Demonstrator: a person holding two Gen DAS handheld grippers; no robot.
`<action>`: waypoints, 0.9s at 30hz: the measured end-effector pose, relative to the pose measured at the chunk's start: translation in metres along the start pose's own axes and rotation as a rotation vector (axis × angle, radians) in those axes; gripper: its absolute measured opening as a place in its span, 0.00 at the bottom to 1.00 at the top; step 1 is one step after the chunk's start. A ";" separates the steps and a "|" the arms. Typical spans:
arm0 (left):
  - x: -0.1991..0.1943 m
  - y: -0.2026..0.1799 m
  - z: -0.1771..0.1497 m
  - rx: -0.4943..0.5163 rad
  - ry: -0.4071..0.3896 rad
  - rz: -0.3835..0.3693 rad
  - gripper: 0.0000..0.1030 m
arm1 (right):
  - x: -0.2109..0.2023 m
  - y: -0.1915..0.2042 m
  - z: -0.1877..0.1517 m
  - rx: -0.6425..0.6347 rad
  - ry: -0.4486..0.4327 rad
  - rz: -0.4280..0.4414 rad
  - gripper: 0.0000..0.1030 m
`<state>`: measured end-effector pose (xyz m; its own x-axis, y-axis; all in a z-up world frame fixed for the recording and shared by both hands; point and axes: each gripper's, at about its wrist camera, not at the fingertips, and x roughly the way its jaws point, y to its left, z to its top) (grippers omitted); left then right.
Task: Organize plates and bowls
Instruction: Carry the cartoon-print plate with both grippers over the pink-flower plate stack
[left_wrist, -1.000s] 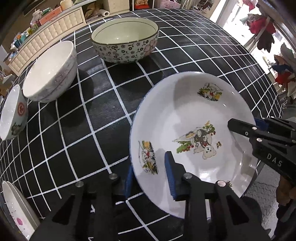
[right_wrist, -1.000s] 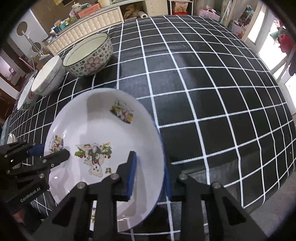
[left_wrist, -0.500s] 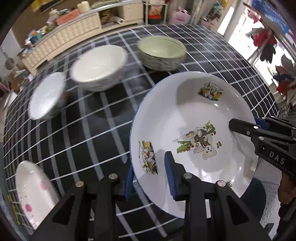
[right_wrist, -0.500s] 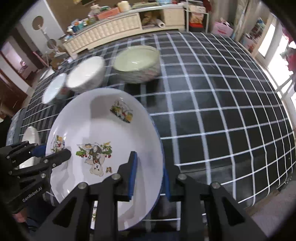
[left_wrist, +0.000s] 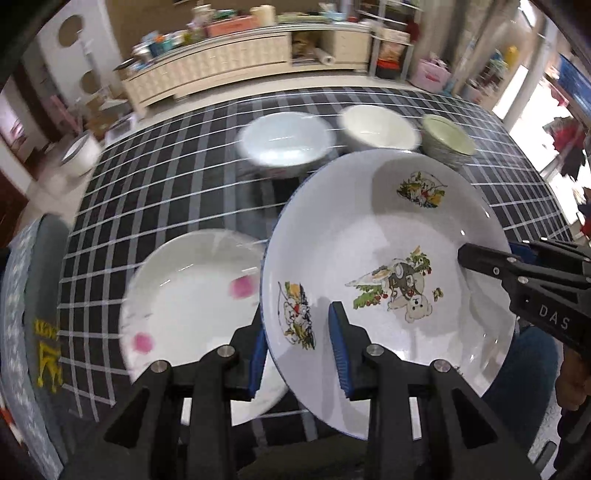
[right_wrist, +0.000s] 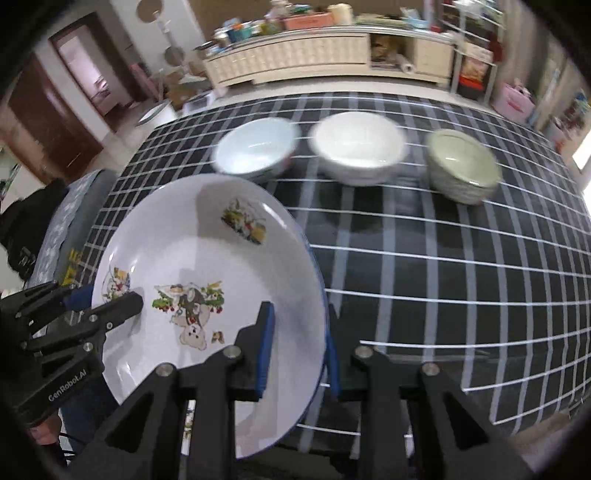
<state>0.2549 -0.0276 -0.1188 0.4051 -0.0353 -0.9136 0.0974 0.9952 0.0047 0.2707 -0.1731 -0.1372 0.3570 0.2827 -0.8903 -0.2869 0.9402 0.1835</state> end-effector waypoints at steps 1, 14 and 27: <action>-0.001 0.007 -0.003 -0.012 -0.001 0.007 0.28 | 0.004 0.009 0.002 -0.012 0.004 0.006 0.29; 0.007 0.101 -0.043 -0.142 0.040 0.049 0.28 | 0.060 0.089 0.020 -0.111 0.093 0.059 0.28; 0.029 0.132 -0.048 -0.188 0.087 0.034 0.28 | 0.083 0.115 0.027 -0.156 0.126 0.042 0.28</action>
<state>0.2361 0.1076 -0.1647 0.3240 -0.0014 -0.9461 -0.0895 0.9955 -0.0321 0.2911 -0.0360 -0.1792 0.2307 0.2859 -0.9301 -0.4372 0.8844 0.1634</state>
